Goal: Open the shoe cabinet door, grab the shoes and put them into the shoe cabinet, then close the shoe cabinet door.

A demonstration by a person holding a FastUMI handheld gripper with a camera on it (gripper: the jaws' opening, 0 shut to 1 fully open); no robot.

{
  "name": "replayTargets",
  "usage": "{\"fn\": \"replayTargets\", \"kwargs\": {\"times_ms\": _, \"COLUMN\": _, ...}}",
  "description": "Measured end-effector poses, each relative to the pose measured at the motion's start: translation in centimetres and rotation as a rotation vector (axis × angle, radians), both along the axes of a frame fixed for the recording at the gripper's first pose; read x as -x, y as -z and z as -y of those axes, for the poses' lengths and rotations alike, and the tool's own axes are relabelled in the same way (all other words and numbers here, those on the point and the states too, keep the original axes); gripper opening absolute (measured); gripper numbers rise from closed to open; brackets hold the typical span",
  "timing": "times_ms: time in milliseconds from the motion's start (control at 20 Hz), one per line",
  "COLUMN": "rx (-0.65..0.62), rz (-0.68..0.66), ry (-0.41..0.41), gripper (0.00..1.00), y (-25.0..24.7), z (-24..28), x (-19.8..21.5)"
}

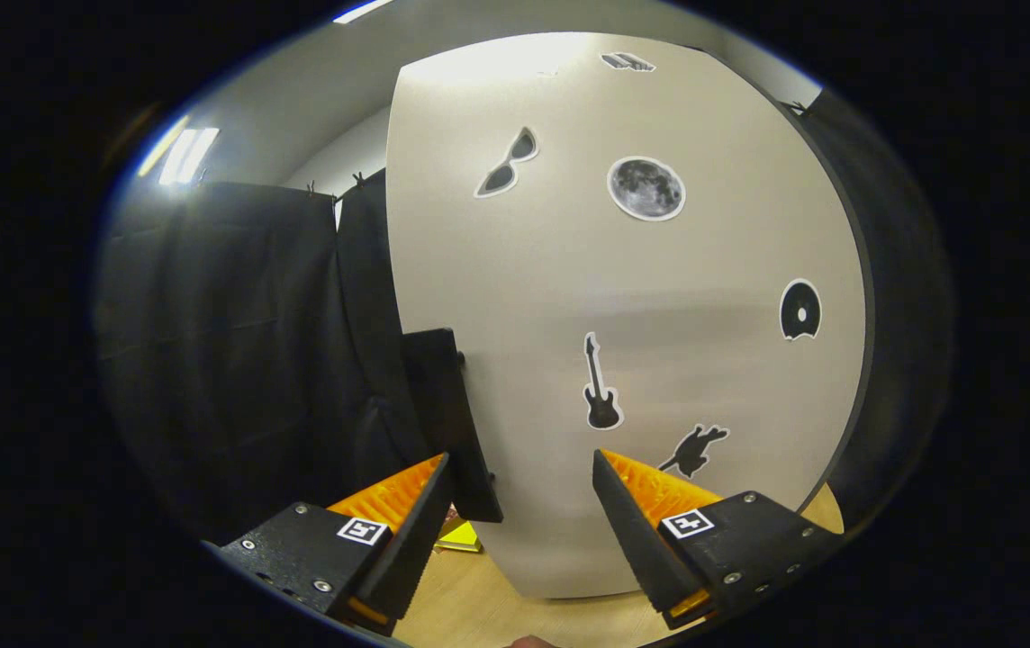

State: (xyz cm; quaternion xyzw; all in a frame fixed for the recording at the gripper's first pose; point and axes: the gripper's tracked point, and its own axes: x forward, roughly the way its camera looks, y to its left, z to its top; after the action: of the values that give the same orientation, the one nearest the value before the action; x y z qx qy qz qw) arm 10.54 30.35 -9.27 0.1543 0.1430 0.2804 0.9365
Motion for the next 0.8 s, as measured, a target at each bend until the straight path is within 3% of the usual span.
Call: {"fn": "replayTargets", "kwargs": {"times_ms": 800, "rx": 0.171, "rz": 0.303, "ry": 0.221, "gripper": 0.95, "y": -14.6, "z": 9.7, "x": 5.6}}
